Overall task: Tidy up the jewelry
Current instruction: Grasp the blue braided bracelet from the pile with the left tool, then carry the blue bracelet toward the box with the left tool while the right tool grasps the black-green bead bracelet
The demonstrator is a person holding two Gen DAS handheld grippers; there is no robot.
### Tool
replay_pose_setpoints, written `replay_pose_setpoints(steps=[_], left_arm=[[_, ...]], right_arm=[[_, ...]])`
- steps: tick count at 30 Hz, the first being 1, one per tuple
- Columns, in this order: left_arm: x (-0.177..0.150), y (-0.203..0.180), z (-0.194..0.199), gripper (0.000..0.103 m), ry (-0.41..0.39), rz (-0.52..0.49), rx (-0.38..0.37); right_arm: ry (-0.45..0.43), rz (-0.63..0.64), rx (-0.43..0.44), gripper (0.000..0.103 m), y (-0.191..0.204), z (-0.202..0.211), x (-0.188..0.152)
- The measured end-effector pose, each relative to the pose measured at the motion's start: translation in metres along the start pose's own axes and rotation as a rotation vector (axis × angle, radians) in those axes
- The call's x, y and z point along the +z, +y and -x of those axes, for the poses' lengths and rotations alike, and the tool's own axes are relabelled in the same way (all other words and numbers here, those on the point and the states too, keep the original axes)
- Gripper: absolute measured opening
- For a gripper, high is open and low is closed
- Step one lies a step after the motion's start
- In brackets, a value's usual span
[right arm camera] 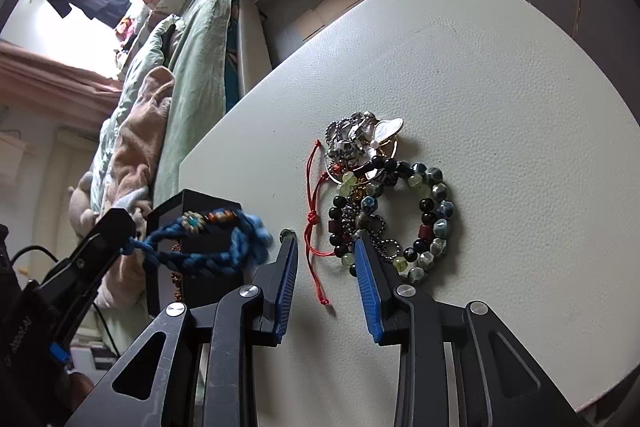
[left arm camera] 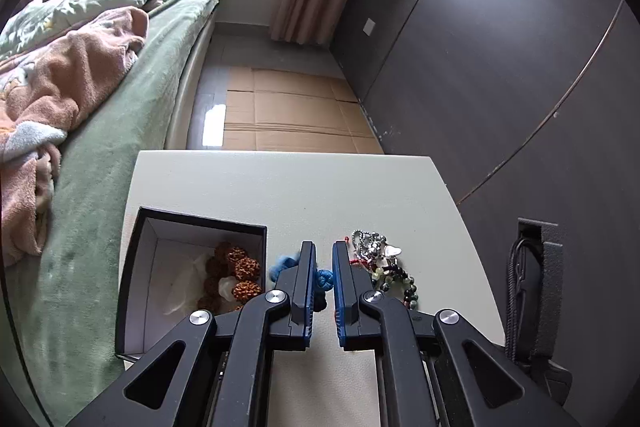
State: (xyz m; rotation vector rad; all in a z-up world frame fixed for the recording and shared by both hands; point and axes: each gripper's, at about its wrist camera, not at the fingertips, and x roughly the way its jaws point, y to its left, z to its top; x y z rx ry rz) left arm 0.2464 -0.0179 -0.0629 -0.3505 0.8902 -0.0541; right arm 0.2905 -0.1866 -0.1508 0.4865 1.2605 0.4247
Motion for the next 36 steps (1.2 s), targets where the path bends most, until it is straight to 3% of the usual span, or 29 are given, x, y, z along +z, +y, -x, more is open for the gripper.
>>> replay_pose_setpoints(steps=[5,7,11,15,16,23,31,33,36], left_arm=[[0.003,0.010,0.006,0.008,-0.020,0.027,0.001],[0.004,0.013,0.008,0.008,-0.025,0.036,0.000],[0.006,0.013,0.013,0.008,-0.037,0.042,-0.007],[0.007,0.012,0.016,0.008,-0.035,0.041,-0.013],[0.007,0.013,0.017,0.008,-0.033,0.045,-0.016],[0.010,0.014,0.033,0.008,-0.060,0.059,-0.035],[0.009,0.017,0.050,0.008,-0.100,0.081,-0.064],[0.009,0.020,0.051,0.008,-0.103,0.089,-0.066],[0.010,0.023,0.053,0.008,-0.111,0.095,-0.064]], right_arm=[[-0.012,0.092,-0.098,0.029,0.012,-0.004,-0.003],[-0.013,0.139,-0.150,0.024,0.018,-0.004,-0.005],[-0.011,0.231,-0.294,0.021,0.025,-0.005,-0.011],[0.005,0.268,-0.324,0.015,0.022,-0.003,-0.014],[0.010,0.249,-0.316,0.011,0.019,-0.001,-0.013],[-0.048,0.081,-0.116,0.010,-0.006,0.042,-0.007],[-0.105,-0.076,0.162,0.010,-0.024,0.074,-0.007],[-0.111,-0.088,0.179,0.010,-0.024,0.074,-0.008],[-0.106,-0.085,0.093,0.010,-0.024,0.065,-0.007]])
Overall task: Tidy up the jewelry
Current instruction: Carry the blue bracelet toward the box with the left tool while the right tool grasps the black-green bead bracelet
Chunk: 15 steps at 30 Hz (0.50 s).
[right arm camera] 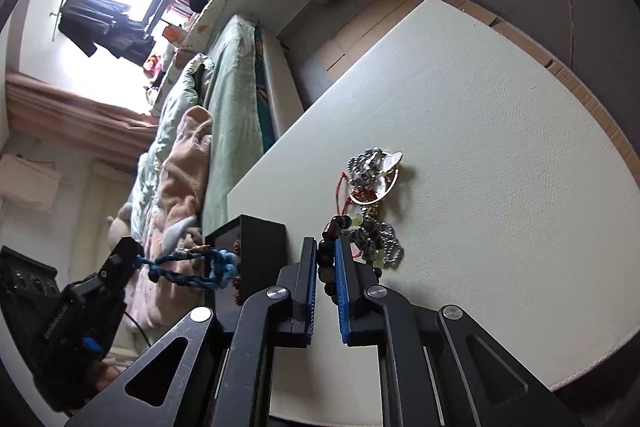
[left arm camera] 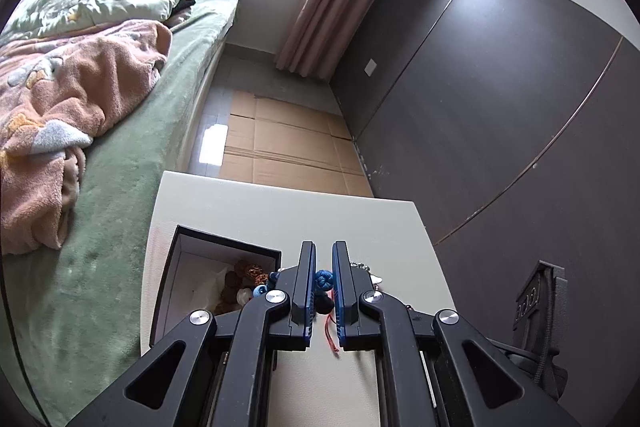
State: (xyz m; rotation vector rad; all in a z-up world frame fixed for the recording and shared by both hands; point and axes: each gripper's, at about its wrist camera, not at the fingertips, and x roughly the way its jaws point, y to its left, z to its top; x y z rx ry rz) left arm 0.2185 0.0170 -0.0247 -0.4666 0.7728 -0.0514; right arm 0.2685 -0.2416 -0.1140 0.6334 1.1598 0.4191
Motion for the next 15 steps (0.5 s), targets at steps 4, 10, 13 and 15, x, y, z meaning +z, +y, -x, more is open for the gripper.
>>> replay_pose_setpoints(steps=[4,10,13,15], left_arm=[[0.001,0.004,0.000,0.008,0.002,0.002,-0.001],[0.002,0.007,-0.002,0.008,0.007,0.004,-0.001],[0.003,0.008,-0.003,0.008,0.011,0.003,-0.002],[0.003,0.008,-0.003,0.008,0.011,0.004,-0.003]], right_arm=[[0.031,-0.019,-0.096,0.010,-0.006,-0.018,0.005],[0.033,-0.073,-0.167,0.011,-0.024,-0.018,0.010],[0.040,-0.112,-0.104,0.011,-0.033,-0.016,0.010],[0.035,-0.135,-0.064,0.011,-0.037,-0.013,0.011]])
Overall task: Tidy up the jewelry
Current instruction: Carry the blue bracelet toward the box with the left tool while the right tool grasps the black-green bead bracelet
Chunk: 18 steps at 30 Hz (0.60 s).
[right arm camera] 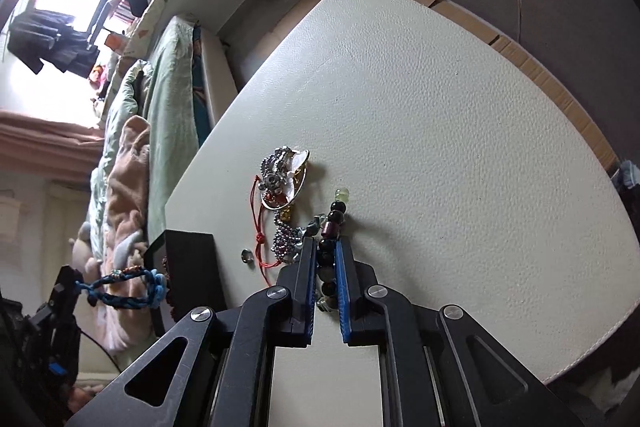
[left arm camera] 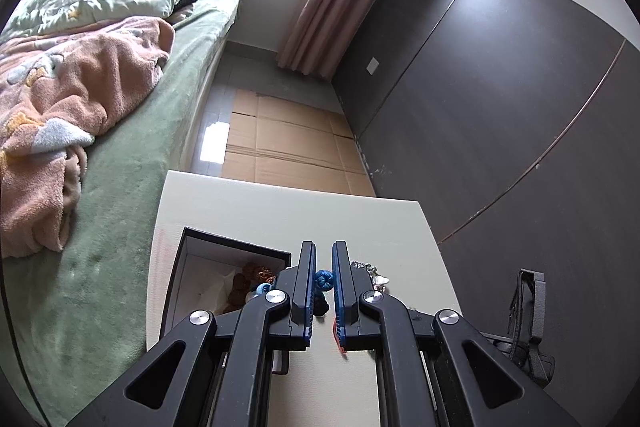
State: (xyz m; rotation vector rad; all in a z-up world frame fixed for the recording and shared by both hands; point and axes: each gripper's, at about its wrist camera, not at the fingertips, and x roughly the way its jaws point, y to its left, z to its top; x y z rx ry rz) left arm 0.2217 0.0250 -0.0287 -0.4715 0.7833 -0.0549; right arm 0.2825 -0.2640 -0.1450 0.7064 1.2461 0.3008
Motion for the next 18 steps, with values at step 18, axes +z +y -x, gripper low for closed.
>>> replay_pose_setpoints(steps=[18], left_arm=[[0.001,0.004,0.000,0.008,-0.010,0.012,0.003]], right_arm=[[-0.028,-0.064,0.113,0.008,-0.013,0.010,0.007]])
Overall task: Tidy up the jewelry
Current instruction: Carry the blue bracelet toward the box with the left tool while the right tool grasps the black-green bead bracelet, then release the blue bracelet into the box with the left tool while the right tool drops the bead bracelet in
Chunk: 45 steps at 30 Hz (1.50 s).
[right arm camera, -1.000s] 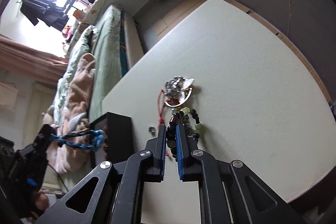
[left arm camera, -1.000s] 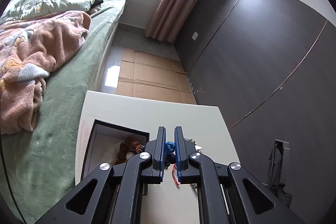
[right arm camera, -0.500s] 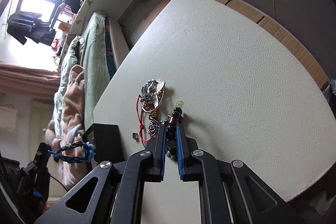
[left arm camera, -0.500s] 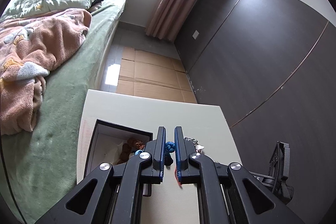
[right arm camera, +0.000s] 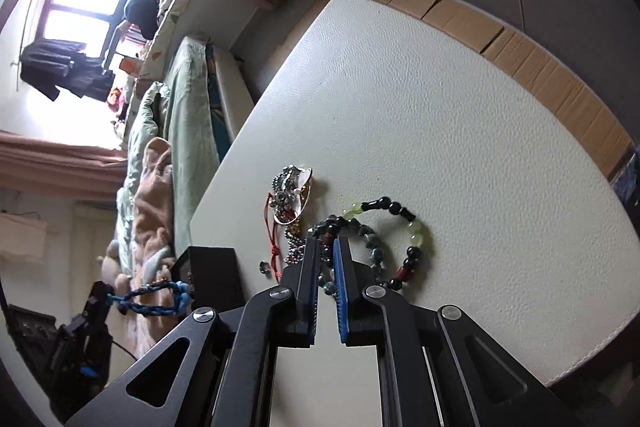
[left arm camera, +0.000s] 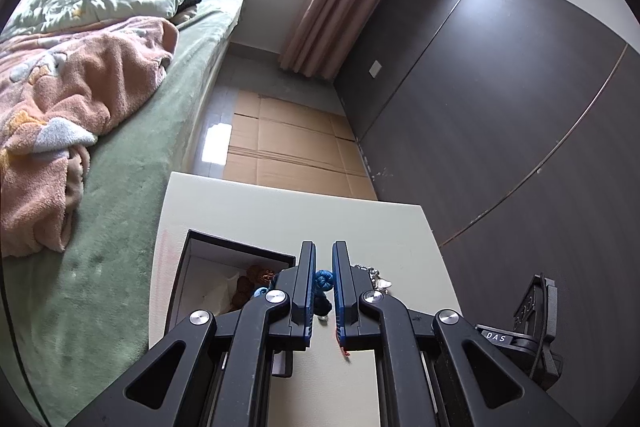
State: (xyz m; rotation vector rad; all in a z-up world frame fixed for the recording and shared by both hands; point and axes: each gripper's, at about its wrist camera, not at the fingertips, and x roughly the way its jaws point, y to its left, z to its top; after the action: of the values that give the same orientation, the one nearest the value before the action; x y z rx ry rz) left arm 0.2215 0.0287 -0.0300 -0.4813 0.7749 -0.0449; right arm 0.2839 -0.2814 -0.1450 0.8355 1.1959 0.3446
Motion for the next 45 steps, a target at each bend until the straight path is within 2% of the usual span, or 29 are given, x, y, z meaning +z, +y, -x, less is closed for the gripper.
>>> replay_pose_setpoints(steps=[2,5,9,16,17,19,21,22,27,28,29,30,34,37,38,39,40,41,42,45], left_arm=[[0.000,0.001,0.000,0.008,0.000,0.003,0.002],[0.000,0.001,0.000,0.008,-0.002,0.005,0.004],[0.001,0.002,-0.001,0.008,-0.001,0.008,0.005],[0.003,0.006,0.004,0.008,-0.029,0.017,-0.006],[0.004,0.006,0.006,0.008,-0.039,0.018,-0.008],[0.005,0.008,0.011,0.008,-0.061,0.025,-0.019],[0.007,0.010,0.014,0.008,-0.079,0.030,-0.023],[0.007,0.011,0.015,0.008,-0.084,0.032,-0.021],[0.008,0.016,0.012,0.008,-0.075,0.046,0.000],[0.008,0.018,0.011,0.008,-0.075,0.050,0.005],[0.009,0.019,0.010,0.008,-0.075,0.052,0.009],[0.009,0.020,0.009,0.008,-0.074,0.053,0.014],[0.011,0.027,0.005,0.008,-0.069,0.060,0.053],[0.012,0.033,-0.003,0.011,-0.027,0.064,0.090],[0.012,0.037,-0.007,0.020,-0.001,0.080,0.086],[0.011,0.042,-0.010,0.039,0.023,0.105,0.074],[0.010,0.047,-0.010,0.051,0.033,0.128,0.068],[0.010,0.051,-0.009,0.067,0.026,0.143,0.069],[0.010,0.053,-0.005,0.072,0.007,0.149,0.078],[0.009,0.058,0.006,0.077,-0.028,0.155,0.114]], right_arm=[[-0.017,0.030,-0.018,0.008,0.005,0.003,-0.001],[-0.034,0.109,-0.116,0.008,0.019,0.003,-0.003],[0.034,0.159,-0.097,0.009,0.025,-0.016,-0.006],[0.091,0.211,-0.215,0.010,0.025,-0.046,-0.010],[0.094,0.223,-0.231,0.012,0.026,-0.048,-0.011],[0.092,0.243,-0.235,0.027,0.027,-0.050,-0.012],[0.083,0.261,-0.242,0.037,0.030,-0.049,-0.013],[0.074,0.269,-0.252,0.039,0.032,-0.048,-0.013],[0.059,0.292,-0.267,0.038,0.033,-0.049,-0.015],[0.055,0.304,-0.279,0.036,0.035,-0.050,-0.016],[0.053,0.320,-0.304,0.030,0.036,-0.051,-0.016],[0.071,0.317,-0.314,0.010,0.034,-0.053,-0.017],[0.027,0.293,-0.279,0.010,0.034,-0.043,-0.015],[-0.042,0.311,-0.174,0.010,0.047,-0.021,-0.016],[-0.061,0.324,-0.139,0.010,0.053,-0.015,-0.017],[-0.076,0.339,-0.104,0.010,0.060,-0.010,-0.019],[-0.083,0.352,-0.069,0.010,0.066,-0.007,-0.021],[-0.087,0.363,-0.031,0.010,0.071,-0.005,-0.022],[-0.086,0.372,0.002,0.010,0.077,-0.004,-0.024],[-0.071,0.416,0.092,0.010,0.100,-0.008,-0.033]])
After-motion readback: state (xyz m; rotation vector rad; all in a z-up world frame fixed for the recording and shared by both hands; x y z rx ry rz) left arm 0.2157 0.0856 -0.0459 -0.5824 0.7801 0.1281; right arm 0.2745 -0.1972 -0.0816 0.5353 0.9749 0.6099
